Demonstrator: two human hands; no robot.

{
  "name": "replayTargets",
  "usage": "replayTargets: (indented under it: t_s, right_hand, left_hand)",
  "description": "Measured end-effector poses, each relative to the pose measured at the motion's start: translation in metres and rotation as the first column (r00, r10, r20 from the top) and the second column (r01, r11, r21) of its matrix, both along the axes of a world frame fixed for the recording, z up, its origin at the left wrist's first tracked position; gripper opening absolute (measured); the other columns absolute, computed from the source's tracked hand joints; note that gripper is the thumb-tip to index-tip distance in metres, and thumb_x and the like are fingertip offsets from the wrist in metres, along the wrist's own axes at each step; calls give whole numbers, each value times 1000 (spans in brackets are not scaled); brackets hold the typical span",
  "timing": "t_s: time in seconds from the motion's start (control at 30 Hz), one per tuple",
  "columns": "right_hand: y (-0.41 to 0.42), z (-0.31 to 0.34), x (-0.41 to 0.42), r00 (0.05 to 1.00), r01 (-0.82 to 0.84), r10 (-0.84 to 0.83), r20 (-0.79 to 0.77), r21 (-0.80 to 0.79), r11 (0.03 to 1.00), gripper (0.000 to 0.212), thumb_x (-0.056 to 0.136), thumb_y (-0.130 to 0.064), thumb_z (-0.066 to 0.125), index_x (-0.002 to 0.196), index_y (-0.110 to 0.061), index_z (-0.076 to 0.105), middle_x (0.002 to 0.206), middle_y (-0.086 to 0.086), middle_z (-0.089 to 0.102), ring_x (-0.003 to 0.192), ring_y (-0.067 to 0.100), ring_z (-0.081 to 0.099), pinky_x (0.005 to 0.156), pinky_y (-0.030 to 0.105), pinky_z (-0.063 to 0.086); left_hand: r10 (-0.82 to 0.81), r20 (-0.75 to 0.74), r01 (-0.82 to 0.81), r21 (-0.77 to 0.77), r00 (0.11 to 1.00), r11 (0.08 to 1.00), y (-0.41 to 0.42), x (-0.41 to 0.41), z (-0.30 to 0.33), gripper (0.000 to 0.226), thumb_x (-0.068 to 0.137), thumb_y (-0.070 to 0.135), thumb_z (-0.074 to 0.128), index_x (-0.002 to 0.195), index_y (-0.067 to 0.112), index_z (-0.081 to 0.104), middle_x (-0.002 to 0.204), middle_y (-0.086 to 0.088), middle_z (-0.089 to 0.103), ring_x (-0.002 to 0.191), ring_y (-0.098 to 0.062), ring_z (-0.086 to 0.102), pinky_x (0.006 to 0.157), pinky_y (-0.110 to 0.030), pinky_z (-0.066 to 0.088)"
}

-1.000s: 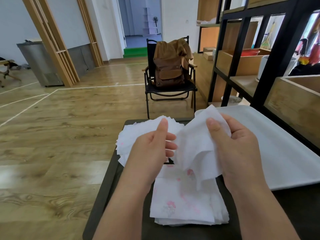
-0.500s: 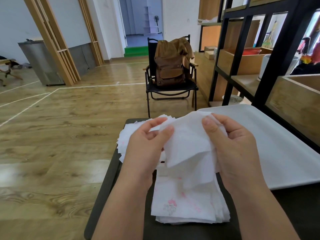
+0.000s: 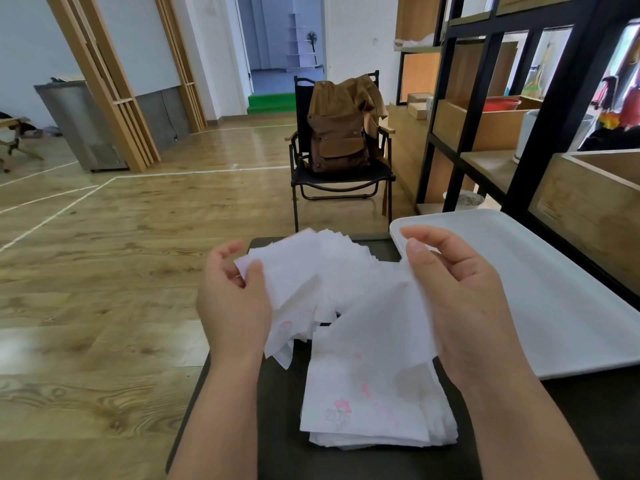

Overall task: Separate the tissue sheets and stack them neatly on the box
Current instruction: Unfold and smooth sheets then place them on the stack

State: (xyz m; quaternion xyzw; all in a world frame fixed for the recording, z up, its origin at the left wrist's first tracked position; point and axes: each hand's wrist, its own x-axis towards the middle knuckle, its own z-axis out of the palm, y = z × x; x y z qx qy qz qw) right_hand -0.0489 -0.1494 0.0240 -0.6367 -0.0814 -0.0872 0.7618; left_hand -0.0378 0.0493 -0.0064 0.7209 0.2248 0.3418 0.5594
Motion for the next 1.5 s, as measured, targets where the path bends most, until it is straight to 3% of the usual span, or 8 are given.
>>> replayTargets:
  t_s: [0.17, 0.27, 0.37, 0.53, 0.67, 0.87, 1.2, 1.5]
  right_hand:
    - [-1, 5, -3, 999, -38, 38, 26, 5, 999, 18, 95, -25, 57, 100, -37, 70, 82, 32, 57, 66, 31, 53, 58, 37, 47]
    - [-1, 7, -4, 998, -21, 23, 56, -25, 999, 21, 95, -26, 56, 99, -42, 69, 84, 32, 53, 66, 33, 52, 59, 40, 44]
    - [-1, 7, -5, 997, 3, 0, 84, -32, 999, 22, 95, -25, 56, 100, -42, 69, 80, 35, 49, 61, 40, 48, 59, 42, 42]
    - [-1, 5, -6, 989, 6, 2, 149, -50, 999, 24, 94, -25, 57, 105, -44, 66, 82, 31, 56, 72, 52, 52, 56, 61, 48]
    - [-5, 1, -3, 985, -10, 26, 170, -94, 996, 37, 95, -14, 56, 110, -46, 65, 82, 5, 71, 78, 39, 63, 62, 45, 58]
    - [-8, -1, -3, 988, -47, 71, 134, -178, 983, 61, 95, 2, 50, 116, -54, 61, 93, -6, 71, 86, 46, 61, 67, 66, 53]
    - [-11, 4, -7, 967, -218, 241, 85, -213, 952, 71, 93, 9, 50, 123, -55, 55, 90, 8, 70, 79, 54, 58, 69, 67, 52]
    - [-12, -4, 1, 965, -224, 251, 81, -253, 941, 51, 93, -13, 58, 122, -55, 52, 86, -1, 76, 85, 14, 72, 62, 17, 55]
  left_hand:
    - [85, -450, 89, 353, 889, 931, 6, -8, -3, 52, 95, 34, 60, 138, 16, 39, 118, -13, 59, 105, -31, 53, 75, -33, 37]
    - [279, -442, 45, 593, 853, 804, 4, -20, 9, 62, 90, 55, 56, 130, 8, 46, 121, -14, 57, 110, -34, 47, 81, -34, 33]
    - [-119, -447, 211, 162, 886, 964, -4, -24, 27, 54, 85, 72, 40, 104, 25, 60, 83, 12, 67, 82, -12, 58, 64, -28, 38]
    - [-590, -362, 567, -179, 722, 804, -28, -27, 33, 54, 91, 70, 31, 93, 31, 68, 79, 12, 75, 78, -7, 71, 79, -27, 51]
    - [-575, -69, 549, -221, 815, 806, -44, -24, 33, 34, 96, 54, 47, 94, 34, 75, 89, 7, 76, 84, -11, 71, 74, -24, 54]
    - [-562, 69, 558, -265, 824, 786, -40, -24, 36, 17, 93, 34, 62, 107, 28, 69, 91, 7, 77, 79, -7, 72, 73, -29, 54]
    - [-735, 98, 690, -445, 671, 571, -18, -23, 33, 58, 77, 69, 61, 120, 29, 64, 109, -11, 74, 102, -26, 71, 92, -42, 52]
    - [-633, 170, 653, -118, 755, 748, -18, -28, 36, 38, 90, 13, 68, 112, 45, 65, 87, -5, 77, 76, -19, 74, 62, -29, 59]
